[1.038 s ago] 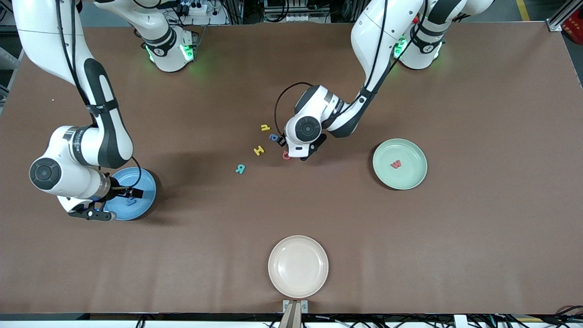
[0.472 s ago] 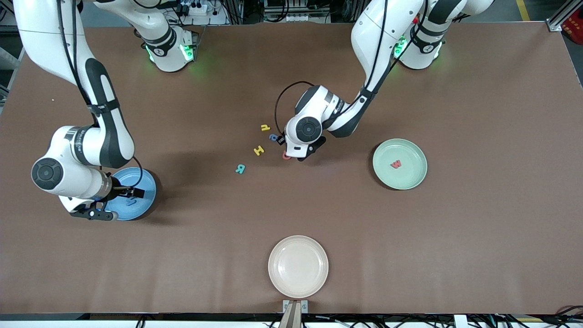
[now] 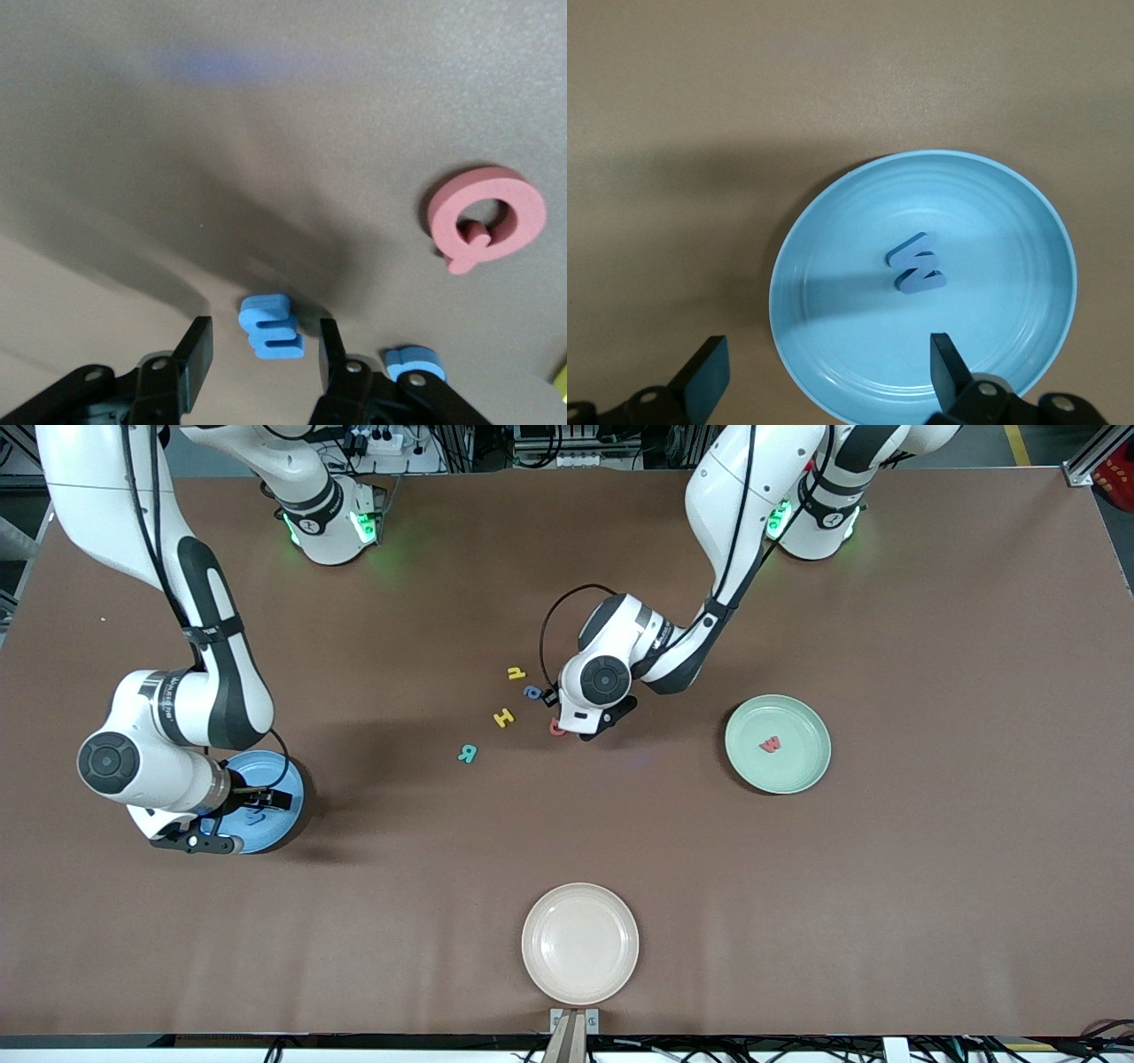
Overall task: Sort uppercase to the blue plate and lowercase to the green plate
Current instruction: 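Close the left gripper on the blue lowercase e and lift it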
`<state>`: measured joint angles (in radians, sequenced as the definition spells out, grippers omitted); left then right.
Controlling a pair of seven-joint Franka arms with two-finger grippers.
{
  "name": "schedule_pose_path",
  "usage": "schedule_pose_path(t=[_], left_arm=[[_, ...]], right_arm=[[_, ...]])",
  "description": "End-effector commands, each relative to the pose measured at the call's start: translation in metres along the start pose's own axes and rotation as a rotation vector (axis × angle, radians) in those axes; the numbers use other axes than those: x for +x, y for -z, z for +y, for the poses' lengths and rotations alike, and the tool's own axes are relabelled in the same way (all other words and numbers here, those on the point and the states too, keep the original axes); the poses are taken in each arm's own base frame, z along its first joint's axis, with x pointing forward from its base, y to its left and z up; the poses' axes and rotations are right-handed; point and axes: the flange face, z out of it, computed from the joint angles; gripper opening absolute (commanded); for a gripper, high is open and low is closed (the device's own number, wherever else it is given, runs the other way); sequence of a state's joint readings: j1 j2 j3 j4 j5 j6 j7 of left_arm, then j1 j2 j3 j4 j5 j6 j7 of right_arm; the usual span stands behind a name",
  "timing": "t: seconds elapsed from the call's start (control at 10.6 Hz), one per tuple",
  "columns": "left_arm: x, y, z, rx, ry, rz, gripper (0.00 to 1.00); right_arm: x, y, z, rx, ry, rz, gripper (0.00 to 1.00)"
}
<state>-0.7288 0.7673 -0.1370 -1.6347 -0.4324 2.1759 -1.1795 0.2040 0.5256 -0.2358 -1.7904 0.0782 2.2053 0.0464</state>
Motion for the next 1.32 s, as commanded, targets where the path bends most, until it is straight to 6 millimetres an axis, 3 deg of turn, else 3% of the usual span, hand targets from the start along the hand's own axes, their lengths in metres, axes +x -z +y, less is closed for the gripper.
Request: schedule_pose_path(t=[0.0, 0.38, 0.94, 1.23], left_arm=[[0.0008, 0.0032, -0.0043, -0.012, -0.002, -0.017, 0.49], [-0.002, -0.0017, -0.004, -0.011, 0.002, -0.017, 0.42], [-0.0006, -0.0039, -0.0051, -0.014, 0.012, -0.011, 0.19], [-0.0006, -0.0017, -0.0052, -0.015, 0.015, -0.013, 0.15]], right_arm=[[-0.0027, 0.0032, -0.0007, -0.001, 0.0, 0.008, 1.0], [-0.0022, 0.0038, 0.0002, -0.001, -0.001, 0.009, 1.0], [-0.0022, 0.0038, 0.0002, 0.001, -0.002, 0.009, 1.0], [-0.0018, 0.0045, 0.0001, 0.001, -0.004, 0.011, 1.0]])
